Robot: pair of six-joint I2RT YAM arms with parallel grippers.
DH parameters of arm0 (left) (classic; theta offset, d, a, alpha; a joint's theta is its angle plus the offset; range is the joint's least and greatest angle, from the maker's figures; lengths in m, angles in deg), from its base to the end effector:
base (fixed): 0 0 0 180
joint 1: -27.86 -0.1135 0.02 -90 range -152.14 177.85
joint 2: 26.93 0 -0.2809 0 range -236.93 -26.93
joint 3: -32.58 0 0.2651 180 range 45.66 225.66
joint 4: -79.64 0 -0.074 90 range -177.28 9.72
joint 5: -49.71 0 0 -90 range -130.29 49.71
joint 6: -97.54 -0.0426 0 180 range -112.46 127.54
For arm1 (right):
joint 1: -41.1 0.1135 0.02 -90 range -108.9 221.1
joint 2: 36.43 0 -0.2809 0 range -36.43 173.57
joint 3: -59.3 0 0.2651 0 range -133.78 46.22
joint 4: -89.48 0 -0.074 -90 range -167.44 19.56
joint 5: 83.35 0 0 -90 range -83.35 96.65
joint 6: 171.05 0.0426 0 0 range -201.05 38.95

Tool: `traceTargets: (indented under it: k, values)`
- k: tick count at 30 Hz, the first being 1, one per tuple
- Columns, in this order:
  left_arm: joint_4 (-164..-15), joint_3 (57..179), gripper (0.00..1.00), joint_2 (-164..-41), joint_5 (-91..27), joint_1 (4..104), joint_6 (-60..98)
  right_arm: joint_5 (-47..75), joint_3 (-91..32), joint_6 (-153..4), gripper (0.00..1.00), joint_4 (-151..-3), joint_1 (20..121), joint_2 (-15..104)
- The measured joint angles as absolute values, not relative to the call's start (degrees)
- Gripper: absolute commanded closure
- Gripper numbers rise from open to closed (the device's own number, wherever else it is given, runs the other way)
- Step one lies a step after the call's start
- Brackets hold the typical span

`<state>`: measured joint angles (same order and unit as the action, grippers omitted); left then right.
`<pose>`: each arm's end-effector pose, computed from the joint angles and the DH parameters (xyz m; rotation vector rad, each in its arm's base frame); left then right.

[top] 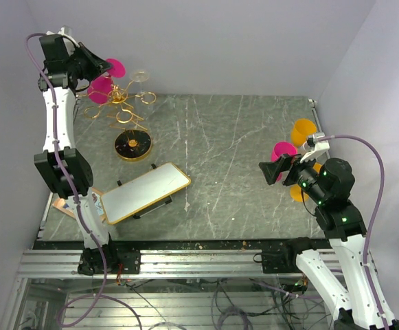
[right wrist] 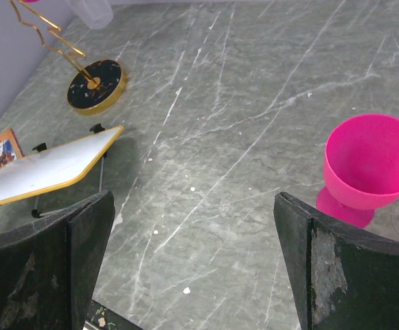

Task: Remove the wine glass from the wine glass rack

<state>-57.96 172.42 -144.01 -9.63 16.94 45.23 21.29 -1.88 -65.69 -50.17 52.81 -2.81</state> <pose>0.4917 0.0727 0.4290 -0.4508 1.8968 -0.8229 0.1285 0.0376 0.3662 -0.1281 1.8180 0.5652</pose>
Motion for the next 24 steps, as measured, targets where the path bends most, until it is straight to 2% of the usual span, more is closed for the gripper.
traceTargets:
  k: [12,24]
  values:
    - [-63.55,164.31,0.93,-140.47,-4.91,16.33,51.83,21.29,-1.88,-65.69,0.0,-50.17,52.85,-2.94]
    - [-69.65,162.26,0.93,-140.32,-0.41,16.43,58.22,21.26,-1.88,-65.69,0.0,-50.17,52.85,-3.33]
